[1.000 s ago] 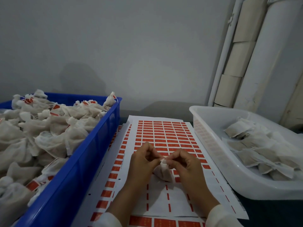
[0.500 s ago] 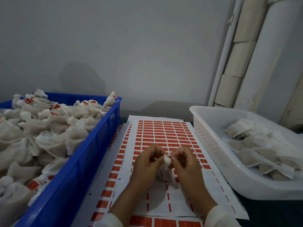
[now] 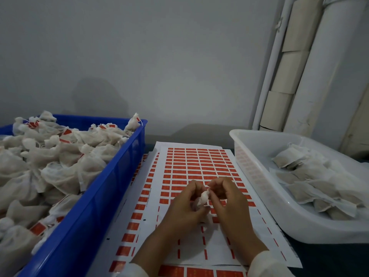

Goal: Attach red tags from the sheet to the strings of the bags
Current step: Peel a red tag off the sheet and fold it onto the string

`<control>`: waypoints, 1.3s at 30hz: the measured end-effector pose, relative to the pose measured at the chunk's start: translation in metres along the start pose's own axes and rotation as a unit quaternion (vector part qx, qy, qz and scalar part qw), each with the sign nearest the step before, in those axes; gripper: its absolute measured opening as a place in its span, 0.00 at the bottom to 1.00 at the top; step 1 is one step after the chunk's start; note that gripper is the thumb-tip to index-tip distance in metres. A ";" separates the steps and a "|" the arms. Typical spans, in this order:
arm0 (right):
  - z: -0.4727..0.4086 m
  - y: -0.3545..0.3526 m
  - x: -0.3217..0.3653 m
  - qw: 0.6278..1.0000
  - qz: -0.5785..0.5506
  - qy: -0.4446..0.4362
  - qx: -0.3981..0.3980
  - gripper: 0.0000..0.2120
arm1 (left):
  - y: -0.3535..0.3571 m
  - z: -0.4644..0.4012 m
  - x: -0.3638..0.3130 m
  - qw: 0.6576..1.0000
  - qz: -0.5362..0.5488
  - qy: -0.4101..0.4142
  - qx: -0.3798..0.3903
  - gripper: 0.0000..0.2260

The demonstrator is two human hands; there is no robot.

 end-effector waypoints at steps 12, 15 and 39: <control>0.000 0.015 0.028 0.936 0.248 -0.236 0.082 0.21 | -0.018 -0.003 0.014 0.993 0.019 -0.059 -0.105 0.05; -0.001 0.015 0.025 0.943 0.247 -0.209 0.083 0.18 | -0.017 -0.004 0.016 0.993 0.024 -0.066 -0.100 0.05; -0.007 0.001 -0.017 0.979 0.184 0.031 0.080 0.06 | -0.018 -0.004 0.020 0.994 -0.002 -0.078 -0.075 0.08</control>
Point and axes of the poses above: each hand's wrist, its own z-axis away from the middle knuckle, its own y-axis out of the palm, x = y × z, the point moved 8 cm from there along -z, towards the middle knuckle, and after that the axes turned 4 degrees about -z, right-handed, at the moved point
